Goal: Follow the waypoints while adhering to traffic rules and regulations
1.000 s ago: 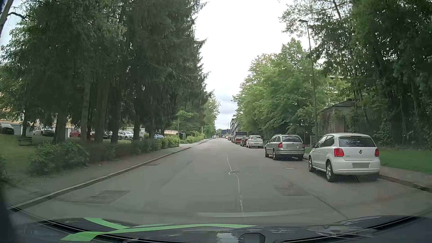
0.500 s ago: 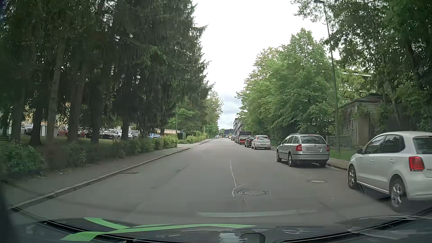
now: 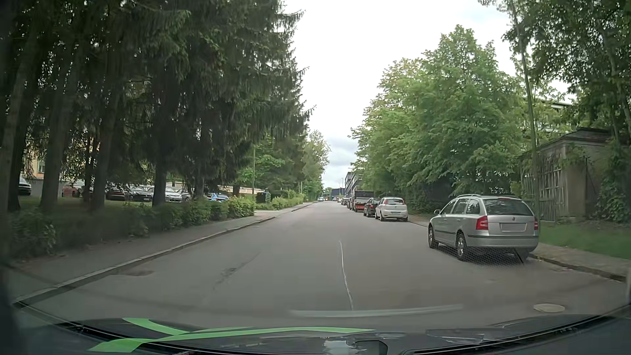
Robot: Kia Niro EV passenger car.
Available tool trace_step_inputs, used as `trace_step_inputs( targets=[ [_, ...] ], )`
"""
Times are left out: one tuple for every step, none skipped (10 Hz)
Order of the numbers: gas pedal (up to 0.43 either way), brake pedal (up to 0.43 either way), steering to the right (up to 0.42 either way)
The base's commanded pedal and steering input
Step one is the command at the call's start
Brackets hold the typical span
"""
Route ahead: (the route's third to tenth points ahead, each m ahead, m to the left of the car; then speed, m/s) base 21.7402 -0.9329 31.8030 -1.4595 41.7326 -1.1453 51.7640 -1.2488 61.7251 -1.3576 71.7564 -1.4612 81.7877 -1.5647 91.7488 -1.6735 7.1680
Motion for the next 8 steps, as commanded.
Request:
trace_step_inputs(
  targets=[
    [0.13,0.0,-0.01],
    [0.15,0.0,-0.009],
    [0.15,0.0,-0.008],
    [0.157,0.0,-0.006],
    [0.157,0.0,-0.005],
    [0.157,0.0,-0.004],
    [0.157,0.0,-0.004],
    [0.157,0.0,-0.005]
  ],
)
